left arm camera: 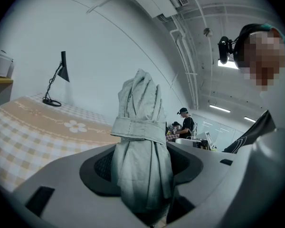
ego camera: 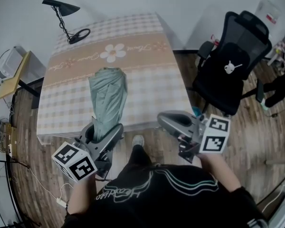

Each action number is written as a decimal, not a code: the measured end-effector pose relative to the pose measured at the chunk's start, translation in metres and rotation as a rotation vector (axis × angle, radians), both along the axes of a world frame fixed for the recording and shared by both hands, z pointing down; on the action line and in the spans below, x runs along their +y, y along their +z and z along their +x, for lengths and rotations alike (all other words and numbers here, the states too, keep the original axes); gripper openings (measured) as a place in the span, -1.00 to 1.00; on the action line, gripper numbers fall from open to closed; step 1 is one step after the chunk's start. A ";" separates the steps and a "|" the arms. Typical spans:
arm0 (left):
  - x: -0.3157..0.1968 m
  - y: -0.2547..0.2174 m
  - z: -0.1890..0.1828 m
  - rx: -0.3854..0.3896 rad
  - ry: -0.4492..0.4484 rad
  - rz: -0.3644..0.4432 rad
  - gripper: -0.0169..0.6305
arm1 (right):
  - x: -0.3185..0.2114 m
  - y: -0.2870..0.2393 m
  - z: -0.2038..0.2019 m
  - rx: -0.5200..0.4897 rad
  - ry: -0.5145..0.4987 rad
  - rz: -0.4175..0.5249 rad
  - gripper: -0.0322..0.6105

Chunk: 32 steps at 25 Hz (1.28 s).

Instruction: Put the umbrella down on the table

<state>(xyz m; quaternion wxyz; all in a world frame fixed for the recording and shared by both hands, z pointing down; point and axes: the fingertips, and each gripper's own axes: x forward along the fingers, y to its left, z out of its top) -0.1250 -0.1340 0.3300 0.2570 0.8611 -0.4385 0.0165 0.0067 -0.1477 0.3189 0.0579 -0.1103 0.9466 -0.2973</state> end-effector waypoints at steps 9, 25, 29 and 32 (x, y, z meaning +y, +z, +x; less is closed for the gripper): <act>-0.066 0.021 -0.036 -0.038 0.014 -0.043 -0.15 | -0.057 0.025 -0.031 0.017 0.021 -0.059 -0.86; -0.162 0.084 -0.063 -0.155 0.114 -0.123 -0.15 | -0.135 0.061 -0.072 0.059 0.019 -0.136 -0.86; -0.176 0.109 -0.068 -0.197 0.119 -0.158 -0.15 | -0.146 0.074 -0.076 0.068 0.019 -0.159 -0.86; -0.185 0.133 -0.072 -0.244 0.125 -0.201 -0.15 | -0.153 0.079 -0.076 0.069 0.020 -0.173 -0.86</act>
